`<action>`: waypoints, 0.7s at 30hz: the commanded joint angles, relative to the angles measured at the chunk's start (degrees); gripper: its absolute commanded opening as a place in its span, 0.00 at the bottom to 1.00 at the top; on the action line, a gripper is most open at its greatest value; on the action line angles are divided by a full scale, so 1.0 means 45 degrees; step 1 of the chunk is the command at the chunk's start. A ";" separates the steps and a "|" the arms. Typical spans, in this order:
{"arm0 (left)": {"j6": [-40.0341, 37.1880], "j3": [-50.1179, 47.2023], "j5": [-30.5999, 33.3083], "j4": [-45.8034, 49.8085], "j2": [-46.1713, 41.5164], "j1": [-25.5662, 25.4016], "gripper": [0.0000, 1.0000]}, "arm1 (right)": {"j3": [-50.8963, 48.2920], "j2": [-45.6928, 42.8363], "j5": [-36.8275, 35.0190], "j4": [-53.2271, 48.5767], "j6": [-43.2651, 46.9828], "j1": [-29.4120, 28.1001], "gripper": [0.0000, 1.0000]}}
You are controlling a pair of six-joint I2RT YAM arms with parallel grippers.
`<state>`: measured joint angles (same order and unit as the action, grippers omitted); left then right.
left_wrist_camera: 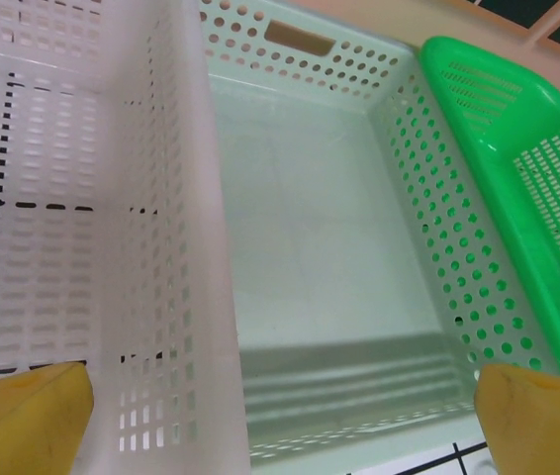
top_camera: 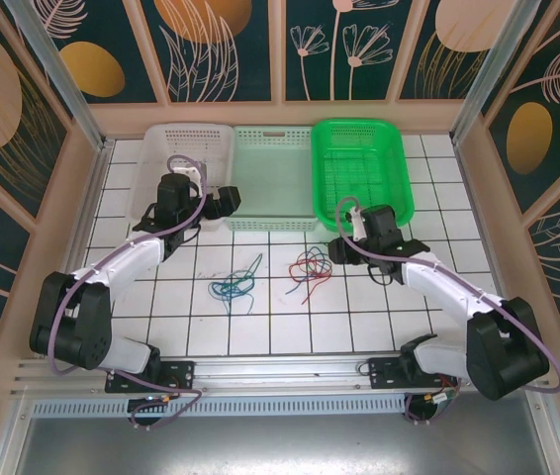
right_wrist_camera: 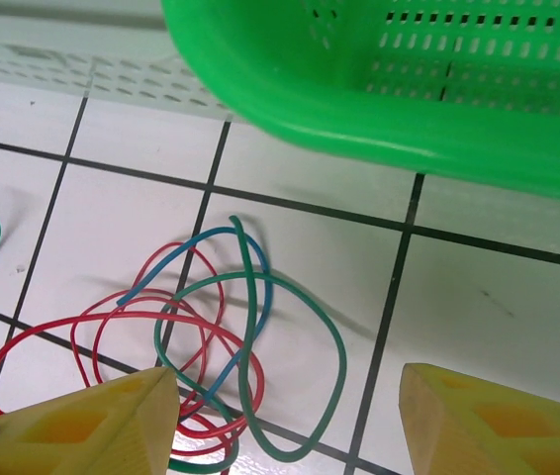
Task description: Untangle the cables
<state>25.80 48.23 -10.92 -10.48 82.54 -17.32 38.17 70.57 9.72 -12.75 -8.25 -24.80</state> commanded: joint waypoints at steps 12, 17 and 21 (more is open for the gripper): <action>0.0524 -0.0317 -0.0616 -0.0834 -0.0199 -0.0038 0.99 | 0.0225 0.1819 0.0052 0.0343 0.0818 -0.0257 0.53; 0.0736 -0.0308 -0.0587 -0.0906 -0.0412 -0.0058 0.99 | 0.0614 0.2321 -0.0213 0.0544 0.0876 -0.0269 0.33; 0.0698 -0.0072 -0.0407 -0.0864 -0.0361 -0.0191 0.99 | 0.0475 0.1866 -0.0275 0.0555 0.0876 -0.0300 0.08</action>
<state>28.29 47.24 -13.04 -12.58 82.26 -17.45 39.59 80.51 9.34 -10.50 -4.93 -25.63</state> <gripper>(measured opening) 0.988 0.107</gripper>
